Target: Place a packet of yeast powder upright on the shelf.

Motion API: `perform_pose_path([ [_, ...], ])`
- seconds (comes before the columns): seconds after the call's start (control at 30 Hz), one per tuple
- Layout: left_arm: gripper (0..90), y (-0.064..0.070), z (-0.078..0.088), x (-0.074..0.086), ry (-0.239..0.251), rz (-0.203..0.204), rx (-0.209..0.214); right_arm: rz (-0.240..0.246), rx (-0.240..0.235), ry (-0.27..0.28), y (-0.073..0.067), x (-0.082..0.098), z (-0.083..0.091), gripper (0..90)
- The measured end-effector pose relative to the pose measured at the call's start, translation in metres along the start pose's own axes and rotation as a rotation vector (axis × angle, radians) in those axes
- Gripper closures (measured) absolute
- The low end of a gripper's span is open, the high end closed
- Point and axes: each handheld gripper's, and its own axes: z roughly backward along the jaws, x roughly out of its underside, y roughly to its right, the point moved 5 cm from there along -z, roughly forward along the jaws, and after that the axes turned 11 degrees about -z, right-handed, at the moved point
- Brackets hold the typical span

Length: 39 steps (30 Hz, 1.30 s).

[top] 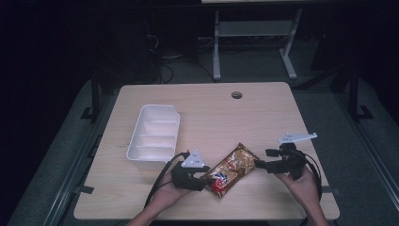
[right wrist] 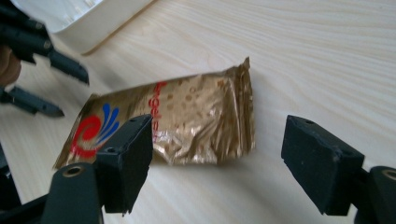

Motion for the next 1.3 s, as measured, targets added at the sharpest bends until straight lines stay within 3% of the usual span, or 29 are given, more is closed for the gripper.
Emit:
perform_pose_path([
  [0.3,62.2,0.002,-0.013,0.009,-0.072,-0.017,0.008,-0.052,0.011,-0.044,0.006,-0.016,-0.026,25.1],
  [0.63,62.8,0.000,-0.015,0.011,-0.056,0.013,0.028,-0.100,0.000,-0.102,0.012,-0.003,-0.048,27.7],
  [1.03,62.9,-0.001,-0.015,0.012,-0.055,0.009,0.032,-0.108,-0.010,-0.144,0.011,0.003,-0.061,34.2],
  [1.3,62.9,-0.001,-0.016,0.011,-0.052,0.009,0.030,-0.107,-0.055,-0.157,0.004,0.003,-0.067,45.1],
])
